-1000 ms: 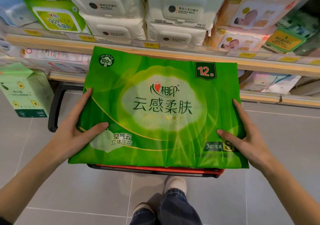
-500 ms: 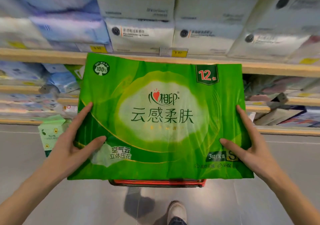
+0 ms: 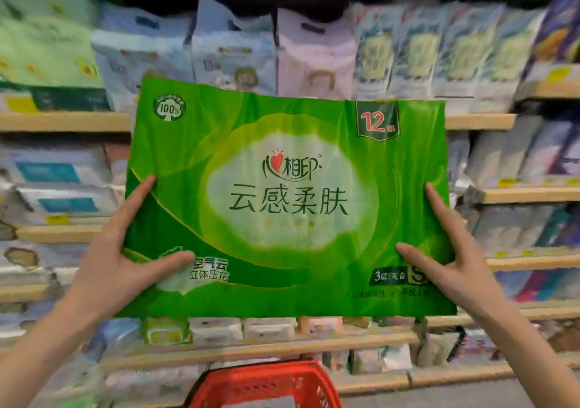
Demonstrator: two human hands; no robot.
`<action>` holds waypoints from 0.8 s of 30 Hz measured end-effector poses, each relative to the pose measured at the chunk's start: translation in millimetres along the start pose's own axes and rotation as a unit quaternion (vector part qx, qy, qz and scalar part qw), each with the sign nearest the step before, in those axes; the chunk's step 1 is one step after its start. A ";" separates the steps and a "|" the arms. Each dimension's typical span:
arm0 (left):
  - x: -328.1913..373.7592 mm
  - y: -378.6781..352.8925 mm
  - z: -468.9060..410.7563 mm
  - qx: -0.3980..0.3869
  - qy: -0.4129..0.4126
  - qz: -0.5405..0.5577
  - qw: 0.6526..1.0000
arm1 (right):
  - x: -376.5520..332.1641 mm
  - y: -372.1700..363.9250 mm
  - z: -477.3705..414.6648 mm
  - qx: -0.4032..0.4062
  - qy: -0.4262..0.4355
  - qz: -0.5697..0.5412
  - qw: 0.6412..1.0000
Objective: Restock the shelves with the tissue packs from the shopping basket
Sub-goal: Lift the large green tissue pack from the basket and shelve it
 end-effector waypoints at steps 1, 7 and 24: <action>17.0 2.2 -10.7 0.008 -0.011 0.003 1.000 | -14.1 13.5 -10.9 0.010 0.009 0.005 1.000; 110.6 1.6 -67.5 0.039 -0.062 0.010 0.997 | -78.9 91.3 -74.8 0.050 0.083 0.003 0.995; 293.2 -144.4 -157.2 0.143 -0.195 0.051 0.969 | -62.6 286.8 -249.7 0.118 0.200 0.048 0.971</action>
Point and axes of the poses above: each hand's wrist, its own z-axis away from the middle knuckle, its own y-axis out of the back of the hand, x = y × z, the point moved 6 cm from there along -z, towards the middle knuckle, and after that the axes turned 14 degrees about x, right-handed, at the moved point
